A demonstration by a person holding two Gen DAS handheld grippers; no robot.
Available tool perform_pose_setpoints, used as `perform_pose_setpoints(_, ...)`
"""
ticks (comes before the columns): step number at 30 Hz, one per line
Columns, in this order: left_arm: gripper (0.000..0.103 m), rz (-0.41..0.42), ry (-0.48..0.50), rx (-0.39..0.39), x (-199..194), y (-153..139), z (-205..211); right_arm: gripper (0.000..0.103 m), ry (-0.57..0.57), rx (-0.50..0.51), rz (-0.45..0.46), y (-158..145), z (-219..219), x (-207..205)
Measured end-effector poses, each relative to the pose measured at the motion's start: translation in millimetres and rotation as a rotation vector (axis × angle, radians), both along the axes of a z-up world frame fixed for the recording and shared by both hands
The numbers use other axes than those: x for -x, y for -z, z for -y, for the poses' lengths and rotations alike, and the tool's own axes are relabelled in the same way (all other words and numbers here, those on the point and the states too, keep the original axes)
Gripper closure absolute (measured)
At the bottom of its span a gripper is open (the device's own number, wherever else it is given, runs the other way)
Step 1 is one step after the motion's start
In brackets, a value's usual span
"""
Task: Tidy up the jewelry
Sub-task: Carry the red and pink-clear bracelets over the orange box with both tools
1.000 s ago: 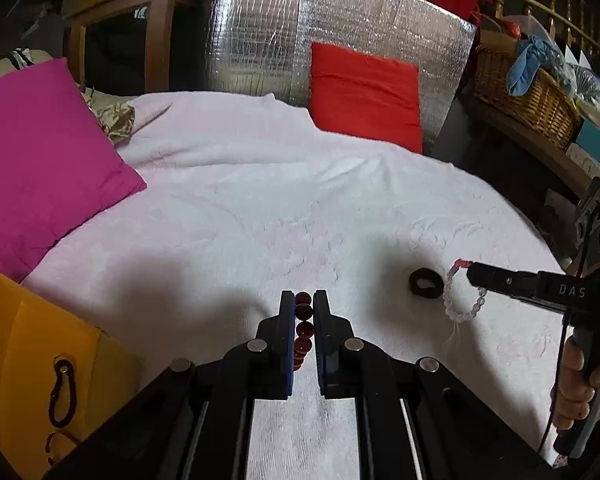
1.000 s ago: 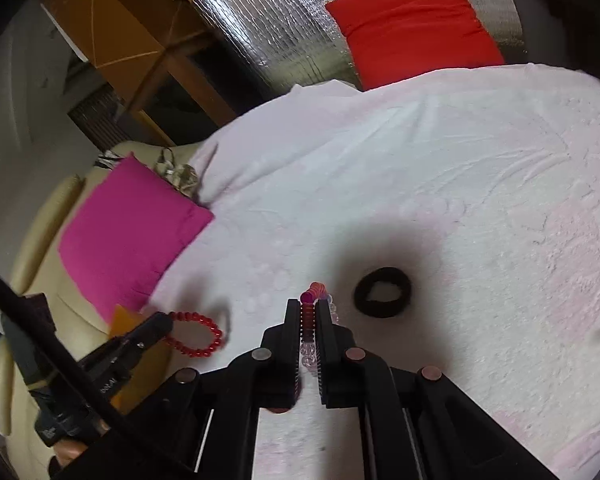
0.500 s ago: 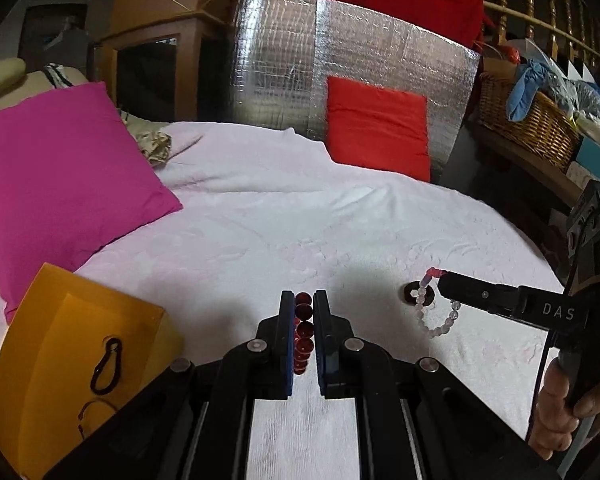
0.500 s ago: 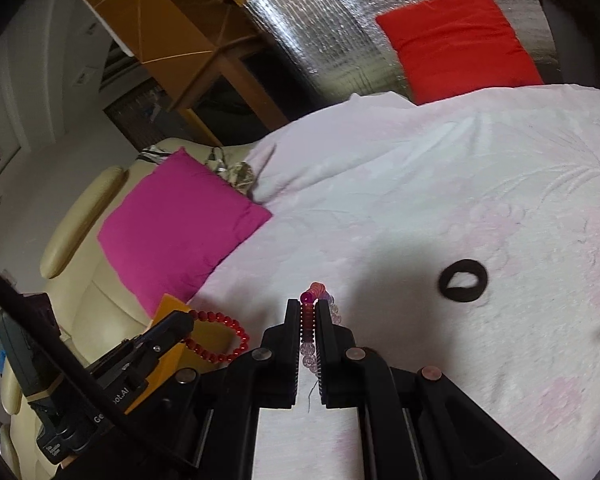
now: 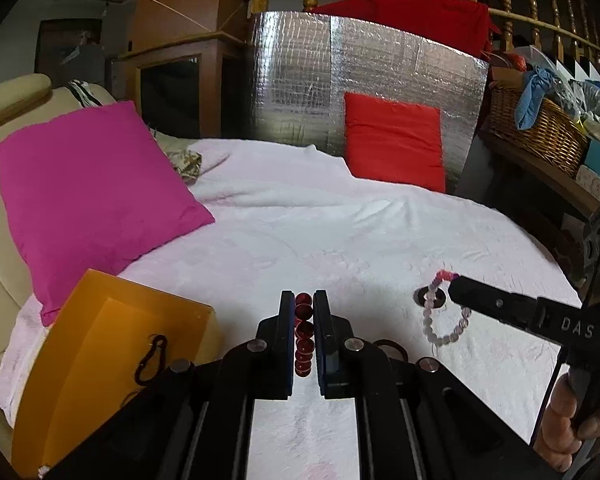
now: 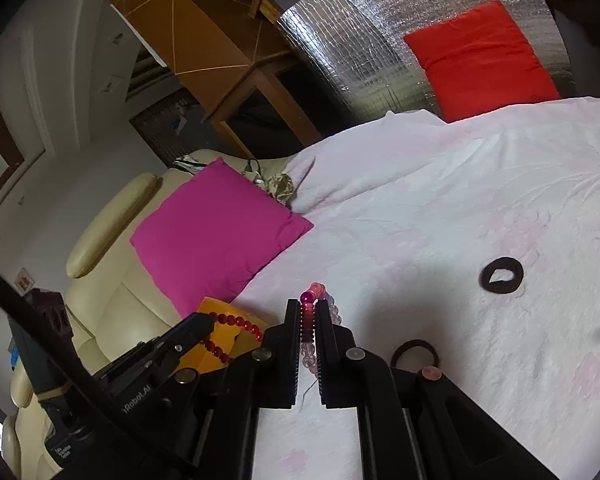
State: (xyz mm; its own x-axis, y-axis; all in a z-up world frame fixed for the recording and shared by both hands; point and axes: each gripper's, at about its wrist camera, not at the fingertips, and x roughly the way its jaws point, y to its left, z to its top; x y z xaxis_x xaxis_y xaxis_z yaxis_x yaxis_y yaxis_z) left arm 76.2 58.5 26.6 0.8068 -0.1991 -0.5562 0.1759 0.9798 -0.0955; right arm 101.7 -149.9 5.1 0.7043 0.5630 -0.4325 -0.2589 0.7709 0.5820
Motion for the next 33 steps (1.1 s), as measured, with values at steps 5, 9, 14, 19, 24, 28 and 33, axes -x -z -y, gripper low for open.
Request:
perform_pose_setpoints(5,0.094,0.014,-0.017,-0.010,8.9,-5.6,-5.1,0.095,-0.009,-0.015,0.018,-3.8,-4.8,11.1)
perform_pose_setpoints(9,0.094,0.023,-0.024,-0.009,16.2,-10.3,-8.4,0.095,-0.012,-0.026,0.029,-6.1,-8.1,21.0)
perform_pose_setpoints(14,0.094,0.041,-0.035,-0.009,23.7,-18.1,-11.1,0.095,-0.011,-0.042,0.041,-9.1,-9.9,34.7)
perform_pose_setpoints(19,0.094,0.041,-0.076,0.004,35.5,-24.6,-23.2,0.095,-0.016,-0.047,0.047,-15.1,-13.3,46.4)
perform_pose_setpoints(24,0.094,0.046,-0.133,0.002,57.9,-32.2,-45.5,0.095,-0.043,-0.045,0.047,-24.4,-25.7,56.2)
perform_pose_setpoints(28,0.094,0.056,-0.179,-0.012,75.6,-38.7,-67.3,0.095,-0.084,-0.038,0.067,-37.5,-45.9,67.2)
perform_pose_setpoints(33,0.094,0.075,-0.230,-0.025,100.4,-47.6,-92.8,0.095,-0.145,-0.025,0.093,-55.4,-76.9,84.5)
